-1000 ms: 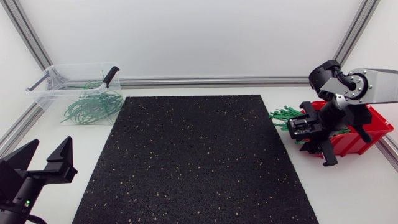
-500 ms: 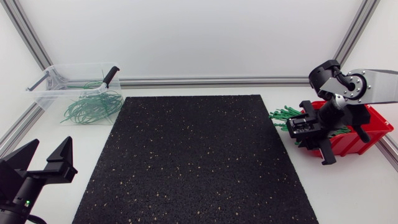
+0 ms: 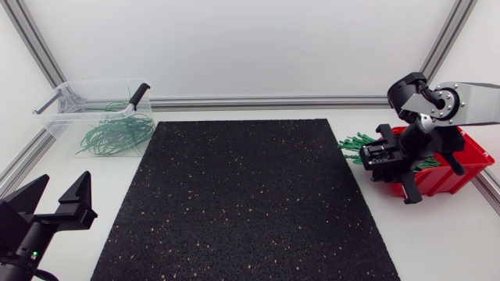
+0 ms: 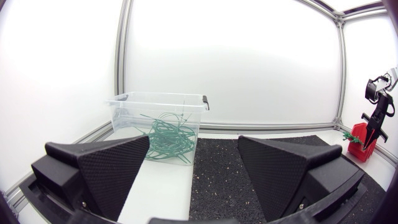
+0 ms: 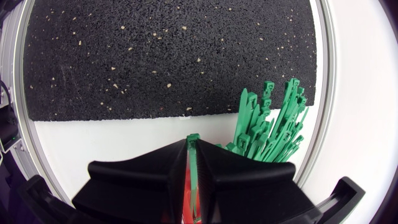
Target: Take a green cable tie from the red box, thread the tail through the head to close it, then place it in the transparent bin on the left.
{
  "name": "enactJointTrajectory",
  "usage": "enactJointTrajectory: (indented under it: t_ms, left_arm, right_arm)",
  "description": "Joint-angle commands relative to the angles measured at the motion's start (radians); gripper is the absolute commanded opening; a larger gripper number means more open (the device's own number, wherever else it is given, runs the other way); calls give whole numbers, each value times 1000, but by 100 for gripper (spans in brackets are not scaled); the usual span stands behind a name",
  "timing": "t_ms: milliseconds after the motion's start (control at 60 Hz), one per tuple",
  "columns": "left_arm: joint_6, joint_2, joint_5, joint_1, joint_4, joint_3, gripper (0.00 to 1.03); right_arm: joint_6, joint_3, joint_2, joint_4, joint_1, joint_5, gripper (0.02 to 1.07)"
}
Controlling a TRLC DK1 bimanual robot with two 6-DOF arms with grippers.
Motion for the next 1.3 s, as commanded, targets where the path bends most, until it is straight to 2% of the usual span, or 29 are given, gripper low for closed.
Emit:
enactJointTrajectory:
  t_ms: [0, 367, 567, 750, 1083, 1283]
  left_arm:
    - [0, -7, -1, -3, -9, -41, 99]
    - [0, -7, -1, 0, -9, -41, 99]
    - [0, -7, -1, 1, -9, -41, 99]
    - [0, -7, -1, 1, -10, -41, 99]
    - [0, -7, -1, 0, -10, -41, 99]
    - [0, -7, -1, -3, -10, -40, 99]
  right_arm:
    - [2, 19, 20, -16, -4, -4, 9]
    - [4, 73, -26, -82, -1, -30, 8]
    - [5, 145, -47, -138, -29, -93, 8]
    - [24, 214, -61, -147, -60, -146, 8]
    - [67, 255, -81, -148, -70, -152, 8]
    - [140, 324, -123, -233, -50, -249, 8]
